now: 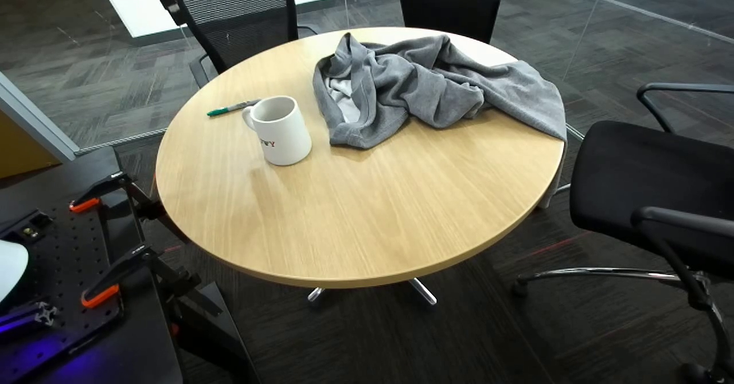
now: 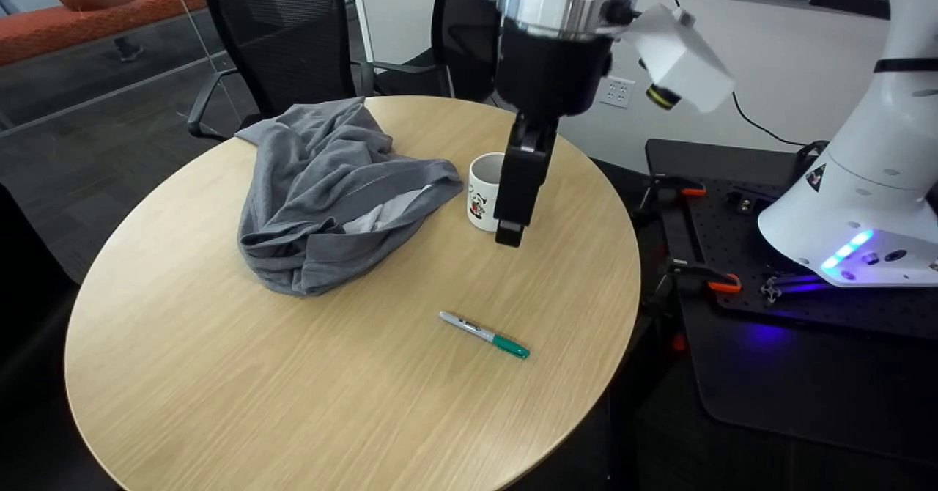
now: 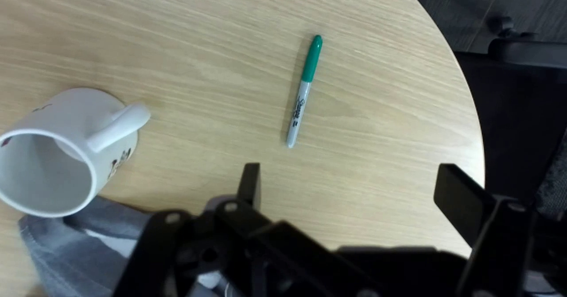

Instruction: Put the marker in the mug

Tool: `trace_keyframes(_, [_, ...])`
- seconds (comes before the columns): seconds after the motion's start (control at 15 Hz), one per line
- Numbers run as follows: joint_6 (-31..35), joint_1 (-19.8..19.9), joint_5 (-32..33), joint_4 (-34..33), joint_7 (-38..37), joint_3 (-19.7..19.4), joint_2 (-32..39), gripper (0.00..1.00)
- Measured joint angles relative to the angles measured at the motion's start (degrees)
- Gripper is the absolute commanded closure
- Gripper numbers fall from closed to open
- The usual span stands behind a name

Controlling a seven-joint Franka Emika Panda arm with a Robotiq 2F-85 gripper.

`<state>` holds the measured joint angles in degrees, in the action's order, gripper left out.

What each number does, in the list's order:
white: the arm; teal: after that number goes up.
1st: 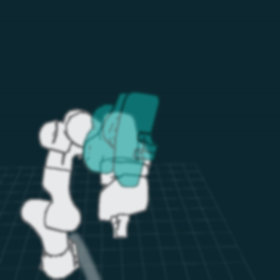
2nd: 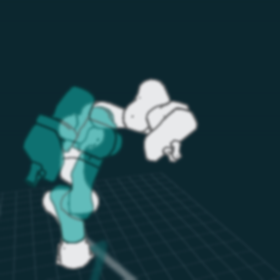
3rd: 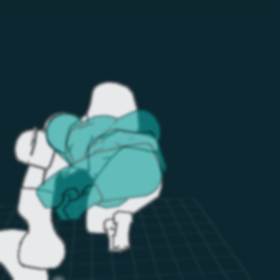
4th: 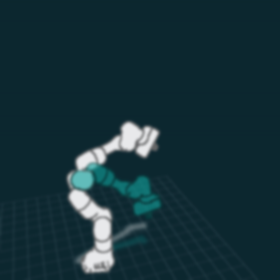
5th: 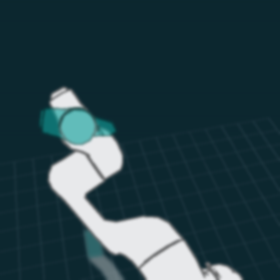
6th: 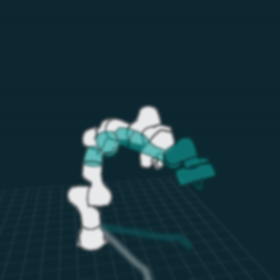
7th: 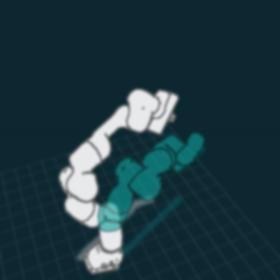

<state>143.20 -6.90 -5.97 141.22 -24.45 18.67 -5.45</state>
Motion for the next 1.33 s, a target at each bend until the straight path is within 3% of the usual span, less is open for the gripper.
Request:
trace_keyframes(0.33, [1.2, -2.0, 0.0, -3.0, -2.5, -1.6, 10.4, 0.00])
trace_keyframes(0.67, [11.8, -5.0, 0.2, -3.1, -3.6, -4.5, 18.0, 0.00])
trace_keyframes(0.87, [18.5, -8.5, 3.5, -3.0, -7.5, -8.6, 21.8, 0.00])
trace_keyframes(1.0, [20.2, -10.5, 5.1, -3.1, -9.1, -10.8, 23.3, 0.00])
trace_keyframes(1.33, [20.4, -10.9, 5.1, -3.4, -9.4, -11.1, 23.6, 0.00])
